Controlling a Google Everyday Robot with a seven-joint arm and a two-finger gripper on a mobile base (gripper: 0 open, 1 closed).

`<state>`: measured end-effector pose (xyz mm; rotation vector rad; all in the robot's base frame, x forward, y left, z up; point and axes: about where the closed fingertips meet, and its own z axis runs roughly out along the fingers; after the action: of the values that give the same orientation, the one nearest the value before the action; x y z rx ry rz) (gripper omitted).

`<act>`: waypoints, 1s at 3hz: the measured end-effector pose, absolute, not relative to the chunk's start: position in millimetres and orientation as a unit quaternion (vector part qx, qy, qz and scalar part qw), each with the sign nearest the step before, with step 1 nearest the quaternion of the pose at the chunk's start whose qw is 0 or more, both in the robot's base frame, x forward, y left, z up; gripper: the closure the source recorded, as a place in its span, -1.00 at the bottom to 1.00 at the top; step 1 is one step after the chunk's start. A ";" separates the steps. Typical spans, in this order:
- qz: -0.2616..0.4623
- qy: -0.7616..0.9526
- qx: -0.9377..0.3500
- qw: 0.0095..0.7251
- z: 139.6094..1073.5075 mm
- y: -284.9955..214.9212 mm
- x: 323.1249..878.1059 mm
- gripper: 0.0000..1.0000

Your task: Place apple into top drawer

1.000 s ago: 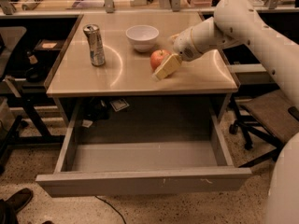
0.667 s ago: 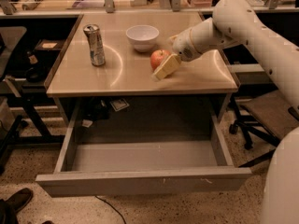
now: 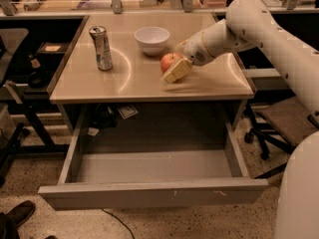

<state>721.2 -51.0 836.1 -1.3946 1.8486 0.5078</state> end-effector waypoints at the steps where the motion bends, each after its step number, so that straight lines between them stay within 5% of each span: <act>1: 0.199 0.723 -0.545 0.376 836.1 -50.9 721.2 -0.17; 3: 0.199 0.723 -0.545 0.376 836.0 -50.8 721.2 0.76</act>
Offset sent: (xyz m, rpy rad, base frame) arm 0.0000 0.0000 0.0000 0.0000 0.0000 0.0000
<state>721.2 -50.8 836.0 -1.3947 1.8486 0.5081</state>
